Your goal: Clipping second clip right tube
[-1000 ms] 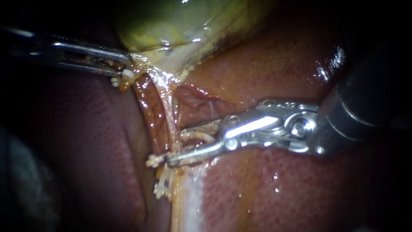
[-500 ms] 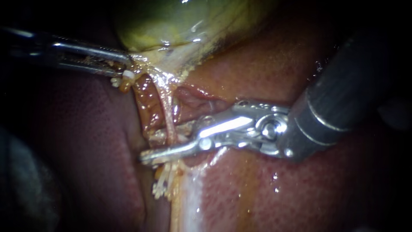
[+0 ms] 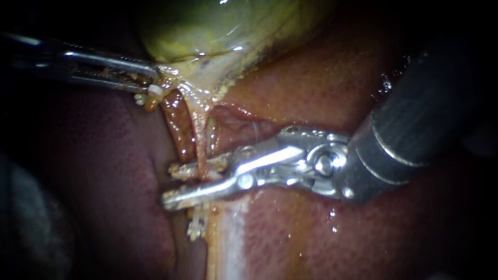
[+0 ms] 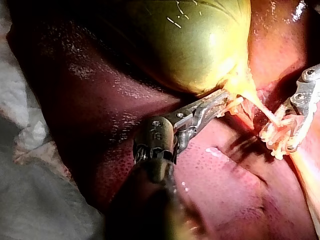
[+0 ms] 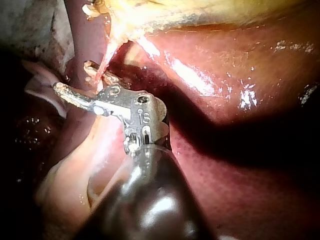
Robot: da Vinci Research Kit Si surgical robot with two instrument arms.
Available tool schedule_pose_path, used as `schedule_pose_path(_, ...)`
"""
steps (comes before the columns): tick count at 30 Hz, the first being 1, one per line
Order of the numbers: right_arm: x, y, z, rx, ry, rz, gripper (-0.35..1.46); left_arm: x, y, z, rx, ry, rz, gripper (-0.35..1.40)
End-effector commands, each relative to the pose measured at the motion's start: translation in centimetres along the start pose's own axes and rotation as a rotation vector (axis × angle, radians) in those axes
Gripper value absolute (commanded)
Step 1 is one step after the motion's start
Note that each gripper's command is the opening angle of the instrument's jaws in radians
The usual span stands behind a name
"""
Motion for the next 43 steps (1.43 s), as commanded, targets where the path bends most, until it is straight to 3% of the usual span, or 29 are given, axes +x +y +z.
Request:
schedule_pose_path(1,0.02,-0.03,0.00,0.002,-0.003,0.001,0.49,0.00,0.00,0.00,0.000,0.000,0.000,-0.35)
schedule_pose_path(5,0.06,-0.13,0.01,0.011,0.001,0.003,0.49,0.00,0.00,0.00,0.000,0.000,0.000,-0.35)
schedule_pose_path(11,0.09,-0.13,-0.01,0.012,0.001,0.005,0.42,0.00,0.00,0.00,0.000,0.000,0.000,-0.35)
schedule_pose_path(21,0.08,-0.13,-0.04,0.009,-0.004,0.005,0.05,0.00,-0.01,0.00,-0.001,0.000,0.000,-0.35)
schedule_pose_path(24,0.08,-0.13,-0.05,0.000,-0.012,0.017,-0.13,0.00,-0.01,0.00,-0.001,0.000,0.000,-0.35)
schedule_pose_path(26,0.07,-0.12,-0.05,0.000,-0.013,0.016,-0.35,0.00,-0.01,0.00,-0.001,0.000,0.000,-0.35)
schedule_pose_path(43,0.03,-0.04,-0.10,-0.010,-0.025,0.019,-0.35,0.00,-0.01,0.00,-0.001,0.000,0.000,-0.35)
